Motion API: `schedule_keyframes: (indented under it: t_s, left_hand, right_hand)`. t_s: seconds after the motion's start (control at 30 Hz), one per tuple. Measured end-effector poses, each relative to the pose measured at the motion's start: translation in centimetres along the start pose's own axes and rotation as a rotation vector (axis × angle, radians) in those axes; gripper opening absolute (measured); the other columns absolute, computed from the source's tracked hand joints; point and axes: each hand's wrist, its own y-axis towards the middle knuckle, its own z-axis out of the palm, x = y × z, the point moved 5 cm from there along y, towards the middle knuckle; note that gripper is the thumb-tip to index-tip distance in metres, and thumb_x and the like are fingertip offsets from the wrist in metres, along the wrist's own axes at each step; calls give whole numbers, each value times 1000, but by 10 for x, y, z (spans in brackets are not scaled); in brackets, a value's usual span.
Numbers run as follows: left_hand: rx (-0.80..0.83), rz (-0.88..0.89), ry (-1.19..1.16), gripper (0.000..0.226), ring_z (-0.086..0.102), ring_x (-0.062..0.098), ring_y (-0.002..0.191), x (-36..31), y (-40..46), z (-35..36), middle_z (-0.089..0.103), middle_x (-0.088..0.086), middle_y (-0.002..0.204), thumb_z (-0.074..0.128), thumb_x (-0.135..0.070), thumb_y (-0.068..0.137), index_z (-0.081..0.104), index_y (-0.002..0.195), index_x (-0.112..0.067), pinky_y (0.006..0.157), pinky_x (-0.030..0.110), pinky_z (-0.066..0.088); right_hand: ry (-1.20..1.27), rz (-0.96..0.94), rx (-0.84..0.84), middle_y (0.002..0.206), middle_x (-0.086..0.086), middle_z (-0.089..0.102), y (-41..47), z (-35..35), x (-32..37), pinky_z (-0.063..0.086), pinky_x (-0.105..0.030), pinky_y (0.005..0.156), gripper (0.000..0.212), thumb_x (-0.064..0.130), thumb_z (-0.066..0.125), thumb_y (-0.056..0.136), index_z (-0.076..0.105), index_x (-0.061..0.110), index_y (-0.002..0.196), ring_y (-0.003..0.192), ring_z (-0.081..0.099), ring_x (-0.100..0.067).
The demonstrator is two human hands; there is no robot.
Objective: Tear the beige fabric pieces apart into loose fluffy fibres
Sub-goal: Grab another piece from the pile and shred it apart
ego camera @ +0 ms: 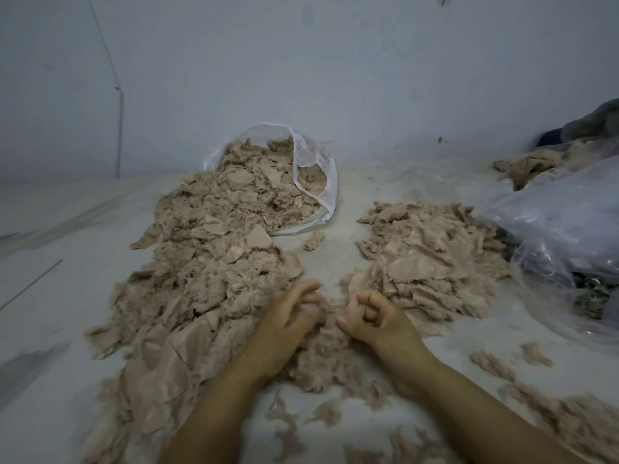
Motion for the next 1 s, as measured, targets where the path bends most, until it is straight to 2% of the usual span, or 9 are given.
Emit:
schedule_keyframes:
  t_s: [0.07, 0.2, 0.27, 0.43, 0.5, 0.6, 0.77, 0.9, 1.0]
  left_hand:
    - [22, 56, 29, 11, 58, -8, 85, -3, 0, 9, 63, -22, 88, 62, -32, 88, 61, 96, -39, 74, 12, 45]
    - [-335, -63, -96, 29, 48, 13, 66, 7, 5, -10, 49, -7, 65, 49, -13, 96, 50, 68, -19, 67, 39, 45]
    - [-442, -64, -157, 32, 45, 11, 65, 8, 5, -23, 45, -2, 66, 46, -11, 97, 45, 66, -17, 68, 36, 42]
    - [-110, 34, -5, 10, 54, -7, 95, -4, 1, 5, 61, -14, 103, 70, -32, 81, 63, 82, -25, 83, 9, 40]
    - [-18, -1, -23, 24, 57, -2, 95, -2, 1, 19, 63, -18, 102, 71, -40, 75, 62, 95, -31, 83, 14, 45]
    - [-84, 59, -118, 7, 60, 10, 78, -4, 2, 17, 65, -1, 80, 67, -19, 83, 66, 77, -16, 78, 30, 48]
    - [-133, 130, -115, 16, 54, 2, 68, -7, 2, 13, 60, -3, 72, 52, -27, 83, 60, 70, -21, 67, 19, 43]
    - [-180, 92, -61, 23, 40, 1, 59, 0, 5, 13, 45, -7, 63, 46, -28, 89, 49, 68, -19, 58, 22, 35]
    - [-231, 70, -59, 31, 36, -1, 56, 3, 7, 9, 39, -9, 61, 47, -12, 97, 45, 67, -18, 56, 20, 32]
  right_hand:
    - [17, -6, -20, 73, -7, 66, 1, -1, 0, 54, -26, 59, 34, 8, 73, 75, 58, 13, 104, 66, 63, -19]
    - [50, 25, -100, 68, -5, 62, 4, -10, -1, 51, -21, 55, 38, -5, 70, 78, 56, 10, 110, 60, 63, -12]
    - [76, 21, -115, 67, -4, 64, 5, -14, 0, 53, -24, 61, 37, -5, 69, 78, 56, 10, 109, 65, 65, -15]
    - [-49, -40, -56, 85, -18, 68, 1, -5, 3, 55, -37, 72, 42, 0, 74, 76, 57, 18, 110, 77, 65, -26]
    - [-145, -91, -41, 87, -13, 68, 0, 0, 4, 56, -32, 69, 44, 2, 76, 76, 56, 22, 110, 75, 65, -23]
    - [-210, -89, -55, 84, -5, 61, 2, -1, 3, 52, -22, 62, 50, 1, 78, 73, 53, 22, 111, 70, 58, -16]
    - [-275, -9, 42, 62, 5, 58, 2, 5, -6, 44, -20, 56, 10, 13, 72, 82, 63, 11, 86, 57, 51, -8]
    - [-250, -29, -19, 50, 6, 53, 4, 2, -3, 33, -22, 48, 17, 18, 68, 86, 62, 15, 71, 46, 40, -9]
    - [-251, -40, -28, 45, 7, 50, 2, 1, 0, 27, -23, 45, 18, 24, 67, 86, 65, 21, 69, 44, 31, -11]
